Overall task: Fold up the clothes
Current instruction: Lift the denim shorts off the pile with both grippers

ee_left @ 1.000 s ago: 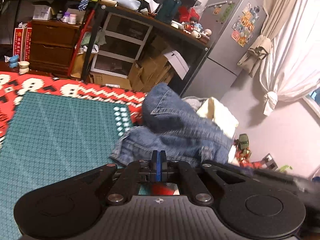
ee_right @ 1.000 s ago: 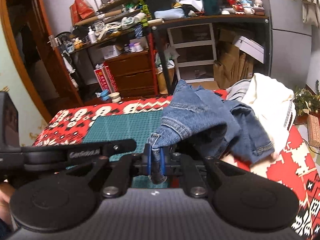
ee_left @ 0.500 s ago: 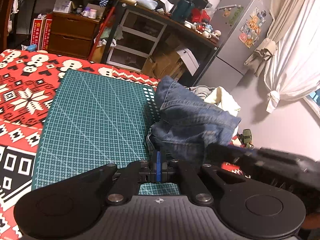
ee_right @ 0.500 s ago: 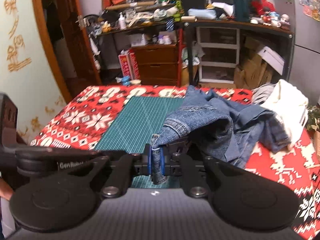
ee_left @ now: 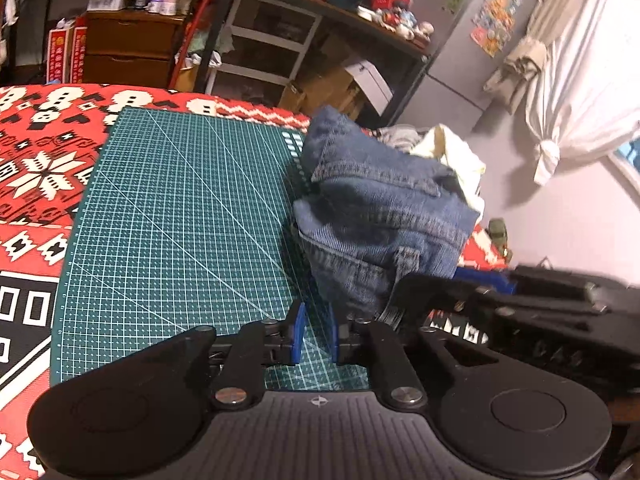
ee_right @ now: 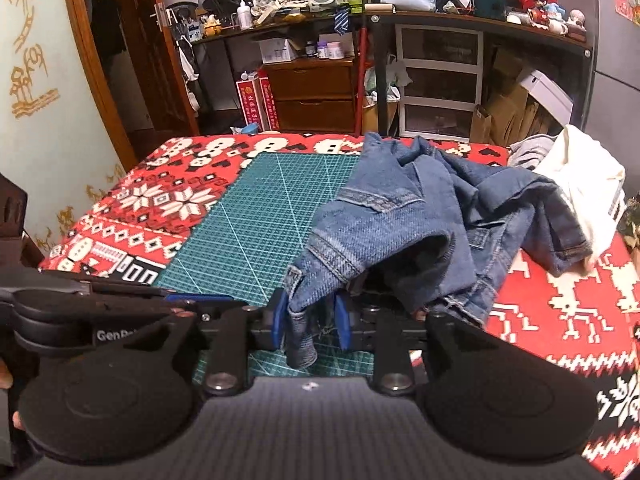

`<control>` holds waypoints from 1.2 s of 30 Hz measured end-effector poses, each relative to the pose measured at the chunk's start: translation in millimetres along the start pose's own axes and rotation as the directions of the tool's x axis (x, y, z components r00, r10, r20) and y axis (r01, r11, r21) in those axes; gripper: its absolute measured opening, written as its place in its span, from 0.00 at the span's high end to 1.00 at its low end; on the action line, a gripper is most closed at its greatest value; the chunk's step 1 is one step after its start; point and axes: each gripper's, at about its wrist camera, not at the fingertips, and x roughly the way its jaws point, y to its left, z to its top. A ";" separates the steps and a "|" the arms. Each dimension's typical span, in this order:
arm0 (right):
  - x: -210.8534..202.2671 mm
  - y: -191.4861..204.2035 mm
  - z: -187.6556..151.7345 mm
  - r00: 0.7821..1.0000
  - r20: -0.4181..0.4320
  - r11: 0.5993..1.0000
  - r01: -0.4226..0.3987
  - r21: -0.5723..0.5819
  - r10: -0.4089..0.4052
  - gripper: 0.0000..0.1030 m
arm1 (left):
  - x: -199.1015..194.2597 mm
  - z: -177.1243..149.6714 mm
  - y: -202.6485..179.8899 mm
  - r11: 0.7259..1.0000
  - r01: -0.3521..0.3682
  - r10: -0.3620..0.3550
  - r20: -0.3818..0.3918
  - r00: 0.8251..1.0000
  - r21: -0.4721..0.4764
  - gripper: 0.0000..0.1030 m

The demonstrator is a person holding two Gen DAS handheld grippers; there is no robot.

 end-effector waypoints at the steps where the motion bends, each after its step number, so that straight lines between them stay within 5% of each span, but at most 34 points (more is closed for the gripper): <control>1: -1.8 0.1 -0.3 1.000 -0.002 1.000 0.006 -0.017 -0.006 0.66 | 2.3 -2.0 -0.5 1.000 -0.002 0.002 -0.007 1.000 0.009 0.88; 18: -35.4 8.1 7.2 0.994 -0.017 0.938 0.095 -0.334 -0.106 0.56 | 5.5 -10.0 7.1 1.000 0.006 -0.008 -0.036 0.999 -0.029 0.83; 25: -28.3 30.3 5.8 0.978 0.004 0.717 0.155 -0.680 -0.208 0.49 | -3.5 -10.3 4.8 1.000 0.004 -0.005 -0.017 1.000 -0.031 0.83; 30: -12.2 43.4 -0.2 0.971 0.003 0.549 0.138 -0.824 -0.239 0.48 | -4.4 -8.9 9.7 0.999 -0.002 0.002 -0.014 1.000 -0.049 0.83; 36: 13.6 62.0 -11.0 0.970 0.018 0.399 0.116 -0.910 -0.242 0.48 | -2.7 -10.1 21.1 0.996 -0.014 0.012 -0.020 1.000 -0.088 0.81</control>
